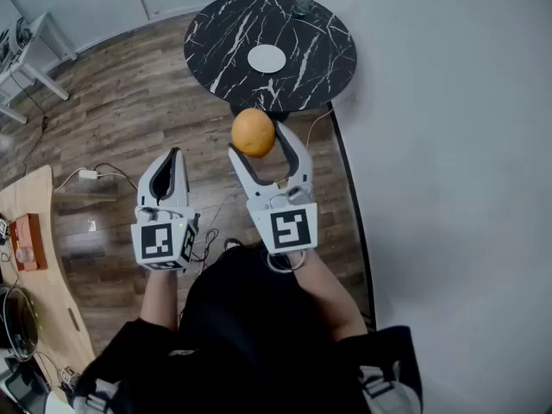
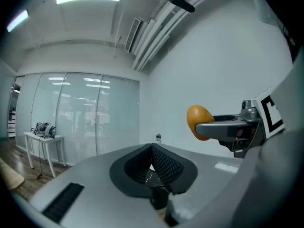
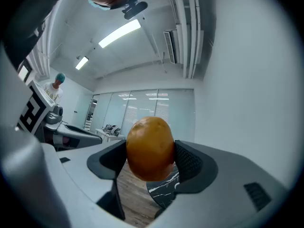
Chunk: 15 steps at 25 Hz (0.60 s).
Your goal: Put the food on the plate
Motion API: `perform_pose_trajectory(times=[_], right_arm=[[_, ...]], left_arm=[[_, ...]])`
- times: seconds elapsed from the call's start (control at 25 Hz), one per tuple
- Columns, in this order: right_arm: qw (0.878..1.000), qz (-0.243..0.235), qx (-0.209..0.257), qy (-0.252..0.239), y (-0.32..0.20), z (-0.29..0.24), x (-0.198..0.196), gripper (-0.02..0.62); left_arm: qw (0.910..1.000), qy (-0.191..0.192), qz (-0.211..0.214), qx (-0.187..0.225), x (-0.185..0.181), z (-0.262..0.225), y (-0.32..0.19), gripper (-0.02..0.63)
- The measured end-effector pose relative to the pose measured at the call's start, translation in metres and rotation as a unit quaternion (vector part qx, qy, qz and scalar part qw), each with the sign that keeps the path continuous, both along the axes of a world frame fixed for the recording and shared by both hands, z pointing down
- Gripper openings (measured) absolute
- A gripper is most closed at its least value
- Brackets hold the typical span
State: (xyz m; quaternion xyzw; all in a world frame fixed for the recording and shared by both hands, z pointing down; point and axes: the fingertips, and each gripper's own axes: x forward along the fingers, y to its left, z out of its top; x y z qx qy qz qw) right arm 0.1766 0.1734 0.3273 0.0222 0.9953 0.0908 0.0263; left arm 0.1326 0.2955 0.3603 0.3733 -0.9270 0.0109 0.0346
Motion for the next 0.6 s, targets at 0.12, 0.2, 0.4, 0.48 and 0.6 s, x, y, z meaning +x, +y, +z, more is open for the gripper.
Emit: perform_pose_trajectory(times=[0.12, 0.2, 0.4, 0.48, 0.6], right_arm=[[1.0, -0.001, -0.003, 0.006, 0.01, -0.001, -0.002, 0.307], [1.0, -0.007, -0.005, 0.006, 0.014, -0.001, -0.004, 0.307], [0.999, -0.023, -0.024, 0.014, 0.018, 0.007, -0.015, 0.307], [0.999, -0.031, -0.027, 0.015, 0.023, 0.01, -0.022, 0.307], [0.998, -0.048, -0.032, 0.012, 0.032, 0.013, -0.038, 0.307]], left_arm=[[0.9999, 0.012, 0.001, 0.0, 0.001, 0.005, 0.012, 0.0], [0.9998, 0.018, -0.004, -0.002, -0.001, 0.011, 0.021, 0.0], [0.999, 0.036, -0.025, -0.01, -0.001, 0.026, 0.043, 0.0], [0.9984, 0.041, -0.035, -0.013, -0.004, 0.03, 0.053, 0.0], [0.9975, 0.046, -0.051, -0.019, -0.012, 0.035, 0.065, 0.0]])
